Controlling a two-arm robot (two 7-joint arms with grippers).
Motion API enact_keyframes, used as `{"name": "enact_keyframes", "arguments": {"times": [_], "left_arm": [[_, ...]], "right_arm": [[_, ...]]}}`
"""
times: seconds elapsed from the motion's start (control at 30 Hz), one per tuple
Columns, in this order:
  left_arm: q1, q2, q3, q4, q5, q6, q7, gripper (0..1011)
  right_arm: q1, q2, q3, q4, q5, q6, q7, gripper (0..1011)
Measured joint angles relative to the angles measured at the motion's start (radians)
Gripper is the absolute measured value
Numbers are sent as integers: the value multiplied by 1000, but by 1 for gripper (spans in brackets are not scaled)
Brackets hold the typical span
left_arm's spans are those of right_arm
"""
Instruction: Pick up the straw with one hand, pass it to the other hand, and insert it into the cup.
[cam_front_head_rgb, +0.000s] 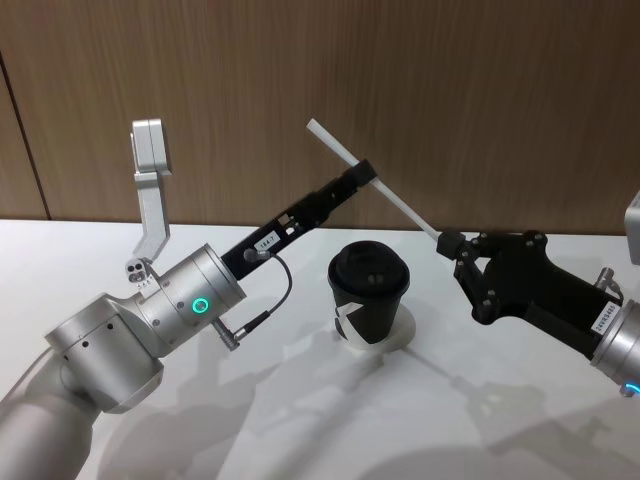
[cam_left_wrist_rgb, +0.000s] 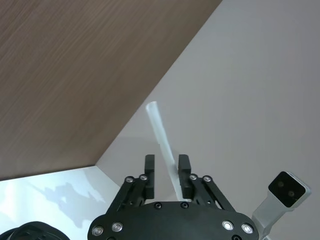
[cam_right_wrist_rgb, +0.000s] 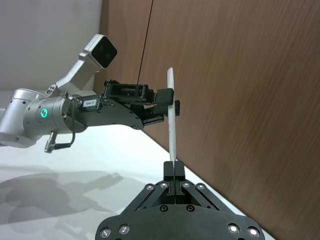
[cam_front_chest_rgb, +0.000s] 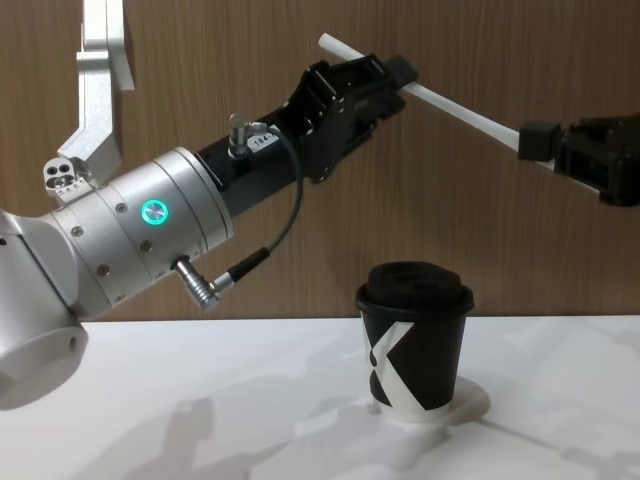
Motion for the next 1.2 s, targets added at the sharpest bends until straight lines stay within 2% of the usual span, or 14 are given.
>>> {"name": "enact_keyframes", "arguments": {"times": [0.23,0.83,1.0,1.2], "left_arm": [[1,1,0,-1,0,0,0,126],[1,2,0,-2,1,0,2,11],[1,2,-1,-2,0,0,3,0],[1,2,-1,-2,0,0,3,0]], "right_arm": [[0,0,0,0,0,0,0,7],[0,0,0,0,0,0,0,7],[0,0,0,0,0,0,0,111],[0,0,0,0,0,0,0,296]]}}
